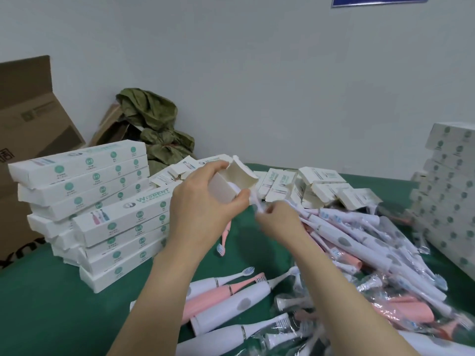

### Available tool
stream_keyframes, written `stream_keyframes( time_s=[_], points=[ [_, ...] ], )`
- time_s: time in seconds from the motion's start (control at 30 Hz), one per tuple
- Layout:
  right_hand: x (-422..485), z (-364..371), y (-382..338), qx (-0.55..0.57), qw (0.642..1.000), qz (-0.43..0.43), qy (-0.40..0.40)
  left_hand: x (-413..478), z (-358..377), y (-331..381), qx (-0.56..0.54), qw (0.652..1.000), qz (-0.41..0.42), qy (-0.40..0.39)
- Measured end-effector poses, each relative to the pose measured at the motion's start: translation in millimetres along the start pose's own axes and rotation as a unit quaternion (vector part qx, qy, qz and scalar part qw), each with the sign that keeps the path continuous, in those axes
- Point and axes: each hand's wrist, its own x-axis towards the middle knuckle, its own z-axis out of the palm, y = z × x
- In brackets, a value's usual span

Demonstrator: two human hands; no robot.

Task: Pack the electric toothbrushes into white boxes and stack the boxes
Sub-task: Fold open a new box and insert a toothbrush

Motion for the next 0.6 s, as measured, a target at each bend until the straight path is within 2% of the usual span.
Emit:
stream_keyframes(
  time_s=[0.03, 0.07, 0.13, 0.17, 0.23, 0.27, 0.3, 0.37, 0.47, 0.6],
  points=[
    [-2, -10, -4, 0.115, 0.992, -0.010, 0.044, -1, 2, 1, -0.002, 1.000, 0.002, -0.006],
    [-4, -20, -8, 0.222, 0.970, -0.030, 0.092, -1, 4, 2, -0.002, 1.000, 0.003, -0.012],
    [-14, -44, -22, 0.335, 0.923, -0.097, 0.162, -3, 7, 3, 0.004, 1.000, 0.006, -0.024],
    [-21, -56, -30, 0.371, 0.903, -0.140, 0.163, -3, 8, 3, 0.007, 1.000, 0.007, -0.029],
    [-36, -77, -42, 0.425, 0.876, -0.217, 0.072, -4, 9, 2, 0.005, 0.999, 0.006, -0.034],
    [-44, -85, -45, 0.402, 0.883, -0.242, 0.021, -5, 10, 2, -0.001, 0.999, 0.002, -0.034],
    [-50, -91, -48, 0.332, 0.907, -0.260, -0.003, -6, 10, 2, -0.008, 0.999, -0.003, -0.031],
    [-56, -96, -48, 0.126, 0.952, -0.278, 0.020, -6, 10, 2, -0.018, 1.000, -0.007, -0.016],
    [-58, -96, -50, -0.032, 0.956, -0.289, 0.045, -7, 11, 2, -0.020, 1.000, -0.003, -0.011],
    [-58, -99, -52, -0.109, 0.951, -0.279, 0.077, -7, 14, 2, 0.006, 0.999, 0.008, -0.032]
  ],
)
